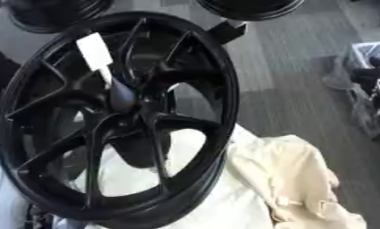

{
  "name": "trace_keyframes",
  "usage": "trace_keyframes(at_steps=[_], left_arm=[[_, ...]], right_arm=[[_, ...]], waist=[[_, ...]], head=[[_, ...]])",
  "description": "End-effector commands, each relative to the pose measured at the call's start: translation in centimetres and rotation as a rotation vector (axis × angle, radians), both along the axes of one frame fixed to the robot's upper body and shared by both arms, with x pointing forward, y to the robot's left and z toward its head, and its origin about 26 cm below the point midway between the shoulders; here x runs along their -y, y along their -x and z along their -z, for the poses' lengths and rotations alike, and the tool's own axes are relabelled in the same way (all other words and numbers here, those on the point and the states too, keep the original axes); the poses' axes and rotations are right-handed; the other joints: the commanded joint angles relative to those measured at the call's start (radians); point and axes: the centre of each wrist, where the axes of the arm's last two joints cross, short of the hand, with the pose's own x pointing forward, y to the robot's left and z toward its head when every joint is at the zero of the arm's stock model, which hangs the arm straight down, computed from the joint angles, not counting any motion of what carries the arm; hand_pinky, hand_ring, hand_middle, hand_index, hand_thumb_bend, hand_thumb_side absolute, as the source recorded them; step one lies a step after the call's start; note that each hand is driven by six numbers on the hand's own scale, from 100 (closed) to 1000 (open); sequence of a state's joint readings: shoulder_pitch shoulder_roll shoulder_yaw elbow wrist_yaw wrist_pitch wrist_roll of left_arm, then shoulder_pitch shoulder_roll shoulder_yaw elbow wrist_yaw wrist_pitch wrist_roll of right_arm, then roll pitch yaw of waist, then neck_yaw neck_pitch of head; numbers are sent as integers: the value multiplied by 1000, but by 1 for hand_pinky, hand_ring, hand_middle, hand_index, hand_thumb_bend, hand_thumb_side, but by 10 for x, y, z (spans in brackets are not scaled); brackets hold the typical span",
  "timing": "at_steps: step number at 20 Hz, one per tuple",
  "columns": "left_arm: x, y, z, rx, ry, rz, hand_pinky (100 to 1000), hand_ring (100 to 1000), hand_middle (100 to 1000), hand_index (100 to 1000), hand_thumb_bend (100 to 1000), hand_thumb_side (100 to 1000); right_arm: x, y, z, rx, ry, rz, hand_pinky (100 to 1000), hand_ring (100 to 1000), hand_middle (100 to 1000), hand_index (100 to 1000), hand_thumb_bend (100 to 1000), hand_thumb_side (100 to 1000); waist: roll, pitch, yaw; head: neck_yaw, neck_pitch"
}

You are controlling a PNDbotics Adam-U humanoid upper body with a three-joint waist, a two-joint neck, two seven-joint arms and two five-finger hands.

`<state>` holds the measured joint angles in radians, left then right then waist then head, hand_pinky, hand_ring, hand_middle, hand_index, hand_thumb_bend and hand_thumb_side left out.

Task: Pull the pin out of the wheel hub.

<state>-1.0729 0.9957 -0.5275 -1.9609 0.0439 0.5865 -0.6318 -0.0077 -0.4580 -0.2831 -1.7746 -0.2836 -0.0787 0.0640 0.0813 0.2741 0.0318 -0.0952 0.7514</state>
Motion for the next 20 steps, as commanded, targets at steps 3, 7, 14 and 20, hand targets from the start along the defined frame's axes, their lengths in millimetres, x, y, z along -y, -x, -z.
trace_keyframes(at_steps=[3,7,14,20], left_arm=[[11,-30,-5,-49,-102,-98,861,851,815,874,485,683],[22,-58,-4,-114,-127,-105,860,848,797,853,526,639],[30,-91,-4,-172,-108,-97,866,848,793,839,580,594],[30,-105,1,-156,-141,-118,898,849,778,838,687,569]], right_arm=[[6,0,-9,9,43,4,1000,851,758,915,100,708],[5,-1,-8,4,40,0,1000,851,758,915,100,711],[4,-3,-7,0,32,-4,1000,850,757,914,100,714],[4,-4,-6,-6,22,-3,1000,849,756,914,100,718]], waist=[[-2,-23,6],[-1,-23,6],[-5,-17,-3],[-3,-15,-7]], head=[[-7,12],[-5,18],[7,19],[20,19]])
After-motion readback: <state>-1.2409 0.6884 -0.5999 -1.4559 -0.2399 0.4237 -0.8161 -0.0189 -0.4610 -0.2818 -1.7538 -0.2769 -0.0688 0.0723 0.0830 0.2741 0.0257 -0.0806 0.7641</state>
